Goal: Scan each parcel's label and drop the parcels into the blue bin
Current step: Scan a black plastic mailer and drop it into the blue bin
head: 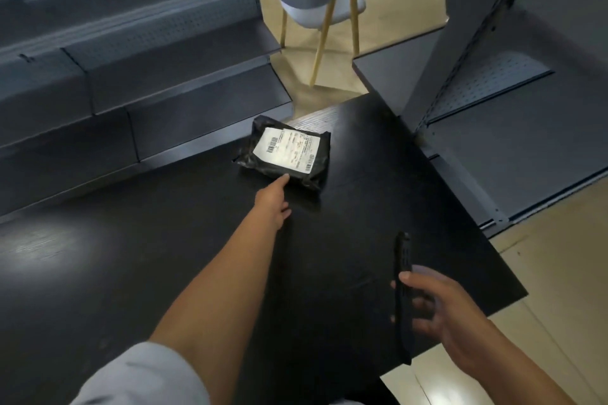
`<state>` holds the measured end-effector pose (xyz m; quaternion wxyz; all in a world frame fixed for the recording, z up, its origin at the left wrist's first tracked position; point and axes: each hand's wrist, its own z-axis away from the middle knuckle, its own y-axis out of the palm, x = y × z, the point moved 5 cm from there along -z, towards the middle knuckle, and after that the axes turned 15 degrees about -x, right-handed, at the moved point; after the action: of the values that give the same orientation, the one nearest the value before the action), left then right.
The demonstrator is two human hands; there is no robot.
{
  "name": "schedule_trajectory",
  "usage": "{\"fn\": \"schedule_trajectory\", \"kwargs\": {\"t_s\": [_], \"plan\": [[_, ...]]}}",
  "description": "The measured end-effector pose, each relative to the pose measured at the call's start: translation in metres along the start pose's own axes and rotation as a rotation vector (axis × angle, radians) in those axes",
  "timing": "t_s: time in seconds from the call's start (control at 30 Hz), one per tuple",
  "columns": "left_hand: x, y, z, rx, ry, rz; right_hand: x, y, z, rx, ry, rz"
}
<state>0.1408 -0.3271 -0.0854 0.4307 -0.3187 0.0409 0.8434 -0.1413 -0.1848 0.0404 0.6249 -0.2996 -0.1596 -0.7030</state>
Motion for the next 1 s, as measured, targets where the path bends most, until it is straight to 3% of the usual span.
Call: {"fn": "schedule_trajectory", "kwargs": {"t_s": [0.3,0.47,0.73,1.0], "plan": [[-0.008,0.030,-0.036,-0.216,0.012,0.120,0.035,-0.016,-0.035,0.008,-0.030,0.048],[-0.013,0.009,-0.022,-0.218,0.073,0.296,0.037,-0.010,-0.034,0.033,-0.009,0.041],[0.018,-0.111,0.012,-0.192,0.172,0.316,0.028,0.042,-0.005,0.130,-0.033,0.125],[0.098,-0.268,0.052,-0.103,0.094,0.372,-0.019,0.112,0.070,0.145,-0.114,0.135]]}}
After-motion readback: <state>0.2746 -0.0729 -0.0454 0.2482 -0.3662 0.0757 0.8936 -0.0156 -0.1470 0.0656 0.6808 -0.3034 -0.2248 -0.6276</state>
